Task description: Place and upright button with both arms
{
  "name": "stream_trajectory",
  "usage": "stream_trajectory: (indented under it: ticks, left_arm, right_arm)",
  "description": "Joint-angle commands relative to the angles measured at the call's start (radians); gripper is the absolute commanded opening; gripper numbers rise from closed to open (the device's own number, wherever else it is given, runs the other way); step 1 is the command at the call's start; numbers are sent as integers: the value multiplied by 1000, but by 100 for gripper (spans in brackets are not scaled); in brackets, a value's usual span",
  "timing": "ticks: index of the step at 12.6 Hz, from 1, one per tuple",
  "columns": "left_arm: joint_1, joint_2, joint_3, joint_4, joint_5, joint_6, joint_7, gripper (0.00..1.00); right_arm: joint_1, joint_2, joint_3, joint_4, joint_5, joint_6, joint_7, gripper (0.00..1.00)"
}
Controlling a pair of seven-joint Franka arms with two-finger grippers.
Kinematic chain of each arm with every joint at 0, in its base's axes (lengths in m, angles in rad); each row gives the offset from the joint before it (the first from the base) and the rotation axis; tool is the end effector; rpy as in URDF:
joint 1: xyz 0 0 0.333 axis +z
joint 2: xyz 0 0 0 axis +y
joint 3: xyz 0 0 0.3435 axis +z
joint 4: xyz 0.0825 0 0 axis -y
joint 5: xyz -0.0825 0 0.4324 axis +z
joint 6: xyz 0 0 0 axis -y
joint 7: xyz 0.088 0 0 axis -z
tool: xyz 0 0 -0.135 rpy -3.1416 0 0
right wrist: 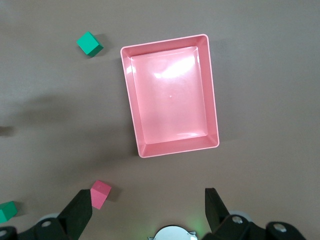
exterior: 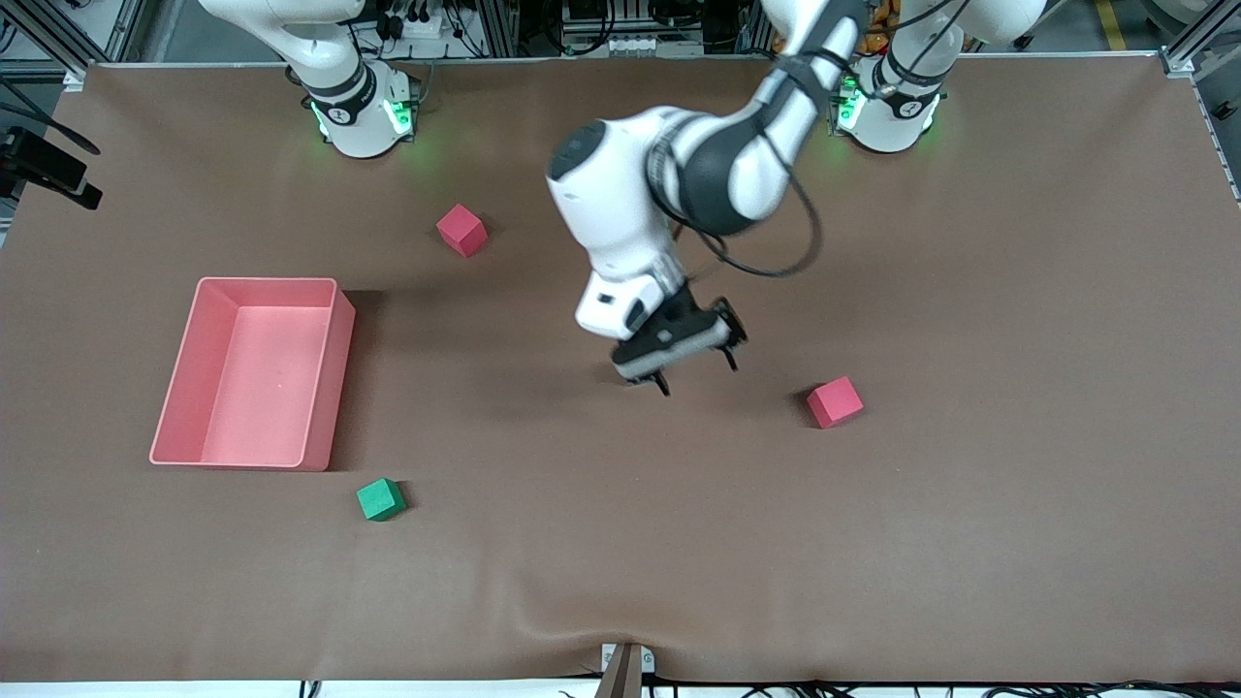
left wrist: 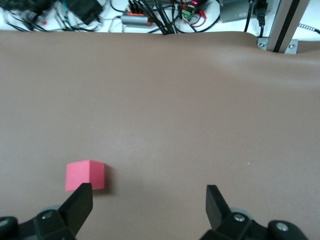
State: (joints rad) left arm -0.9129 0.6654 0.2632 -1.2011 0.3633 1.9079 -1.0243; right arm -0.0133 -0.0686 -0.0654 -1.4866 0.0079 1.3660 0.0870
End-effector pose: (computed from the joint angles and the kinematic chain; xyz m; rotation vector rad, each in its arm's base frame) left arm 0.6327 -0.5049 0.3986 -2.7746 -0.2821 -0.5950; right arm 0.5527 -0.0439 0.6892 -3.1180 0.2563 0.0817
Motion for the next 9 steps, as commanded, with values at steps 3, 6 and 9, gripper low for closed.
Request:
stream_trajectory:
  ticks: [3, 6, 9]
  left_arm:
    - [270, -69, -79, -23, -165, 99, 373, 100]
    - [553, -102, -297, -22, -172, 119, 538, 100]
    - [886, -102, -629, -23, -170, 119, 552, 100]
  right_arm:
    - [-5, 3, 10, 2, -14, -2, 10, 100]
    - [0, 6, 12, 0, -14, 1, 10, 100]
    - [0, 6, 12, 0, -14, 2, 10, 100]
